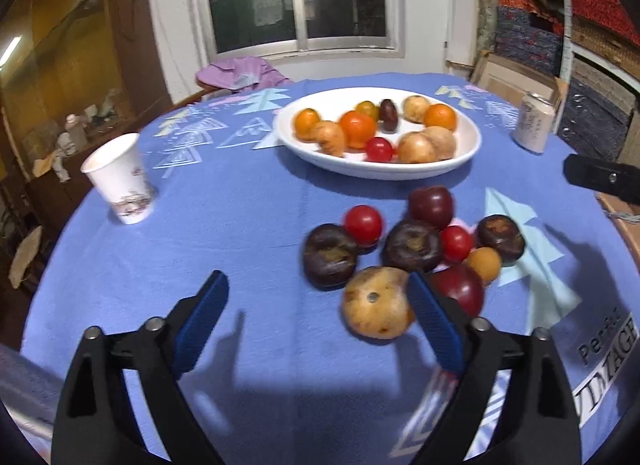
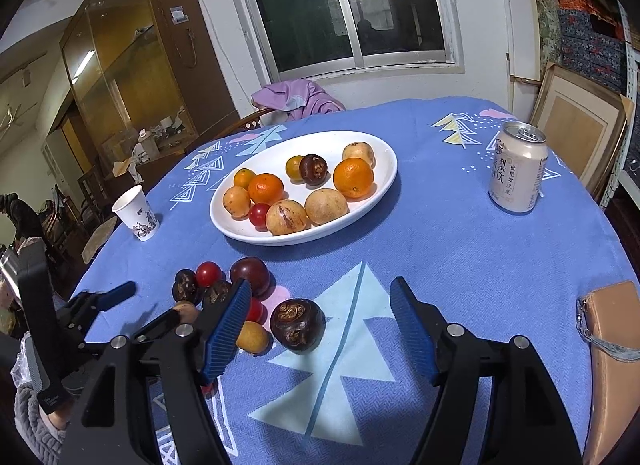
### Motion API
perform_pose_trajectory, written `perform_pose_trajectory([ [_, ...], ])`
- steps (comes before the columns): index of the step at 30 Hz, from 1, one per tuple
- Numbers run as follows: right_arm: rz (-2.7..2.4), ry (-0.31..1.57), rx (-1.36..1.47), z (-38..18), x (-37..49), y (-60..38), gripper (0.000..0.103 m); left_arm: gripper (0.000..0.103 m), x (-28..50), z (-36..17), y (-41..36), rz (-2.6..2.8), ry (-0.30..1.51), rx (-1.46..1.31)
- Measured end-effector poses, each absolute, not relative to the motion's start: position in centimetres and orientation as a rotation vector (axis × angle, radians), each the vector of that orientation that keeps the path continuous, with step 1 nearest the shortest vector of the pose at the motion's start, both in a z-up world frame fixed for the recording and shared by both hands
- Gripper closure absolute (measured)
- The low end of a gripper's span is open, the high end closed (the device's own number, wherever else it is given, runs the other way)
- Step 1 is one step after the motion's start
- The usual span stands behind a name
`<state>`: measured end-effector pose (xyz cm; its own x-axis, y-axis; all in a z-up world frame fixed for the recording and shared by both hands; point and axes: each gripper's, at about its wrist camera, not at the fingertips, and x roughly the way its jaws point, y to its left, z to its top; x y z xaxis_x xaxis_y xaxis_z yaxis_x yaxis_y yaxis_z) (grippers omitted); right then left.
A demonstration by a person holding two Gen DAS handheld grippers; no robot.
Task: Organize fruits
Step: 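Move both tools back toward the fruit pile, then grasp the tan potato-like fruit with the left tool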
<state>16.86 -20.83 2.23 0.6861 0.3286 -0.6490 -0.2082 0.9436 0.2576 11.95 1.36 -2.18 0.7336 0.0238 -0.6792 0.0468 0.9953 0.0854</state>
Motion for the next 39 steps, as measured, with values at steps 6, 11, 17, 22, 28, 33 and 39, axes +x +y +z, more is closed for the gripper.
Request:
perform_pose_trajectory([
  [6,0.309,0.754,0.192,2.4,16.9,-21.3,0.030,0.013,10.9,-1.4,5.9,0.113,0.753,-0.019],
  [11,0.317,0.756,0.178,2.3,16.8,-21.0,0.030,0.013,10.1,-1.0,6.2,0.064,0.720,-0.054],
  [17,0.314,0.763,0.178,2.2,16.9,-21.0,0.030,0.013,9.3,-1.3,2.3,-0.026,0.699,0.095],
  [22,0.316,0.762,0.171,2.2,16.9,-20.9,0.030,0.013,9.3,-1.5,-0.3,-0.075,0.671,0.173],
  [28,0.316,0.771,0.172,2.1,16.9,-20.8,0.030,0.013,10.7,-2.9,-1.9,-0.081,0.734,0.243],
  [33,0.322,0.774,0.170,2.0,16.9,-20.8,0.030,0.011,11.0,-2.9,0.7,-0.028,0.769,0.189],
  [39,0.330,0.769,0.181,2.2,16.7,-20.9,0.030,0.012,10.3,-1.0,7.1,0.120,0.737,-0.020],
])
